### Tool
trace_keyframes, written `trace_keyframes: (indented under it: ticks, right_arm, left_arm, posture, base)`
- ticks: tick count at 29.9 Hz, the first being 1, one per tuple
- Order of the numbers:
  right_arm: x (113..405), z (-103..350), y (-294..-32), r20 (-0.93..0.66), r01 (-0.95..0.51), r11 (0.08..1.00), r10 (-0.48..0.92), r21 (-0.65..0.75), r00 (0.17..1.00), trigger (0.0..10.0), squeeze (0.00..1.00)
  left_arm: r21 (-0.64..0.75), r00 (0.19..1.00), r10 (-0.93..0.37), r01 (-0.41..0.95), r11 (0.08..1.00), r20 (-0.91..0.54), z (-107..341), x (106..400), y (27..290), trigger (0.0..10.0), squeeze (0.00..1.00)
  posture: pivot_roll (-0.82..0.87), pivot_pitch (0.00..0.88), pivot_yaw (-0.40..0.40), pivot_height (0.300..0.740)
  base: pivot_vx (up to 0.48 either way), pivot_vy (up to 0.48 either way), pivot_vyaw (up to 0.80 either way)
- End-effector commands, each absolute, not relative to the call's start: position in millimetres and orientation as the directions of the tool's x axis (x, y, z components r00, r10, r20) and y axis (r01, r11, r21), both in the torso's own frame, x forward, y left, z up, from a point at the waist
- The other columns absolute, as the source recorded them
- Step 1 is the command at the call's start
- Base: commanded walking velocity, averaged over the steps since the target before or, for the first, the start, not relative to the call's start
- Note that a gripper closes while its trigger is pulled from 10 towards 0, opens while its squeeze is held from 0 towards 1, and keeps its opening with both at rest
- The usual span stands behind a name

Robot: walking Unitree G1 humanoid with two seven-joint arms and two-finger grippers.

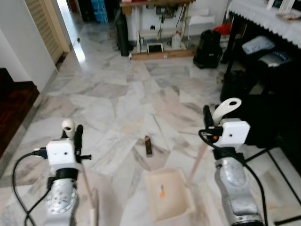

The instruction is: Sweep floor

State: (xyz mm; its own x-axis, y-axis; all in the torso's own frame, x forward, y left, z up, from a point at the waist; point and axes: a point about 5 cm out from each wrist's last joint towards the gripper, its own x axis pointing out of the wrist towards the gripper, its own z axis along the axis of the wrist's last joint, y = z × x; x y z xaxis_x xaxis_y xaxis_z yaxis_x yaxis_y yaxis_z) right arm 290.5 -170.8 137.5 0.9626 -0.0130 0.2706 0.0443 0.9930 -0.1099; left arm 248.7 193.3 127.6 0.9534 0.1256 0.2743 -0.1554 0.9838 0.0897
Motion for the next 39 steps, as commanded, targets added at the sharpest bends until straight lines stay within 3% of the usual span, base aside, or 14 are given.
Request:
trace_keyframes:
  ticks: [1,10,32,39]
  right_arm:
    - [293.2,152.1,-159.9,0.332,0.019,0.993,0.022,-0.119,0.943,10.0,0.00]
    - [291.3,154.5,-157.8,0.343,0.007,0.988,0.047,-0.154,0.938,10.0,0.00]
    - [292.7,153.4,-155.0,0.327,-0.010,0.993,0.049,-0.118,0.944,10.0,0.00]
    - [294.8,154.4,-154.1,0.334,-0.026,0.991,0.068,-0.131,0.940,10.0,0.00]
  left_arm:
    - [0.105,0.940,0.140,-0.180,0.978,0.310,136.6,249.3,201.0,10.0,0.00]
    - [0.113,0.945,0.141,-0.182,0.977,0.295,133.2,245.3,201.8,10.0,0.00]
    - [0.118,0.944,0.131,-0.173,0.978,0.302,135.5,245.6,201.6,10.0,0.00]
    - [0.112,0.943,0.124,-0.165,0.980,0.307,136.4,247.7,199.4,10.0,0.00]
  posture:
    - [0.03,0.000,0.045,0.740]
    - [0.03,0.000,0.045,0.740]
    - [0.04,0.000,0.045,0.740]
    - [0.04,0.000,0.043,0.740]
  base:
    - [0.345,0.000,0.00]
    - [0.348,0.000,0.32]
    - [0.348,0.000,0.00]
    - [0.348,0.000,-0.59]
